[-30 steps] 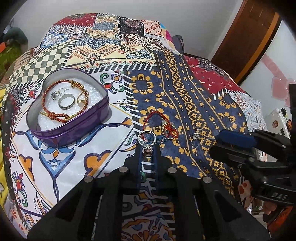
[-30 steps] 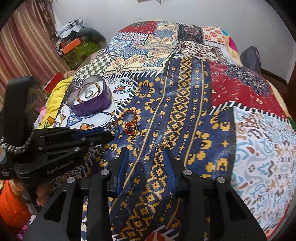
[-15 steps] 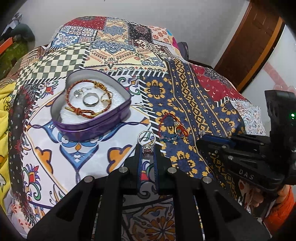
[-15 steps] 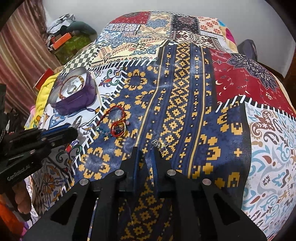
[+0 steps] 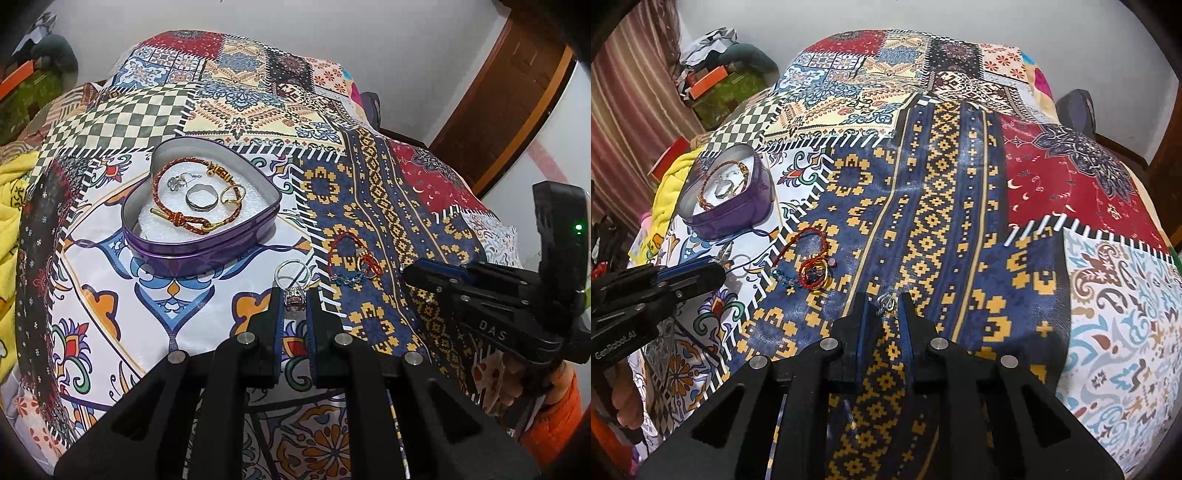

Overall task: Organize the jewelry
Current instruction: 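Carry the keychain and charm toward the tin with both grippers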

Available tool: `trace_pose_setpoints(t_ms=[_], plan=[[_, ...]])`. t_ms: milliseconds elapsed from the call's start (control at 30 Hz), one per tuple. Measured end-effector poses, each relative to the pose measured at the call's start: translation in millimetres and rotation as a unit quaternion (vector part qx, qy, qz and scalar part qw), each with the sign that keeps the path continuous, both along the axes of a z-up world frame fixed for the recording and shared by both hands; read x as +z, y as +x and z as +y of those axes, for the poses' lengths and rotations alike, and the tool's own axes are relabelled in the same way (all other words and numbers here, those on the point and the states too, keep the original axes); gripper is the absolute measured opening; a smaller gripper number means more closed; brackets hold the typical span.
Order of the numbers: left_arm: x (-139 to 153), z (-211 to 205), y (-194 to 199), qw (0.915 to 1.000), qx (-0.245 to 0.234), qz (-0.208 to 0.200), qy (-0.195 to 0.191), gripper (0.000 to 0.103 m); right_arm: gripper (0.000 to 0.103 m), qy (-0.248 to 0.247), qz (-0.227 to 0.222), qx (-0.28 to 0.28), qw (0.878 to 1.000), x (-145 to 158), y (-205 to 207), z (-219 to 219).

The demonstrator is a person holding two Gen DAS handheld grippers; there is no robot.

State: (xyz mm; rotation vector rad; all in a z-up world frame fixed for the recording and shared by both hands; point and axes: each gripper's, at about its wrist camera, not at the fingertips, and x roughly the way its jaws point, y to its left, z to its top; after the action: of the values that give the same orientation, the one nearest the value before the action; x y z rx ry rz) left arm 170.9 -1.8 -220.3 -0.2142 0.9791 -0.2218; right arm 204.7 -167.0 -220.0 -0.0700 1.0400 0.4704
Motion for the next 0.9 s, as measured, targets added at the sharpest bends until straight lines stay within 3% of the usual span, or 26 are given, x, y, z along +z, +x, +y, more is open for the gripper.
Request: trace_pose_setpoints(t_ms=[200, 433, 900], plan=[[-2, 6, -1, 1.0, 0.005, 0.004, 0.002, 0.01, 0.011, -0.013, -0.009, 0.01, 1.0, -3, -1, 7], [3, 9, -4, 0.9999, 0.01, -0.001, -0.001, 0.01, 0.009, 0.01, -0.005, -0.001, 1.0, 2, -1, 0], [41, 23, -16, 0.9986, 0.026, -0.045, 0.0, 0.01, 0.009, 0.054, -0.075, -0.006, 0.996, 64, -11, 0]])
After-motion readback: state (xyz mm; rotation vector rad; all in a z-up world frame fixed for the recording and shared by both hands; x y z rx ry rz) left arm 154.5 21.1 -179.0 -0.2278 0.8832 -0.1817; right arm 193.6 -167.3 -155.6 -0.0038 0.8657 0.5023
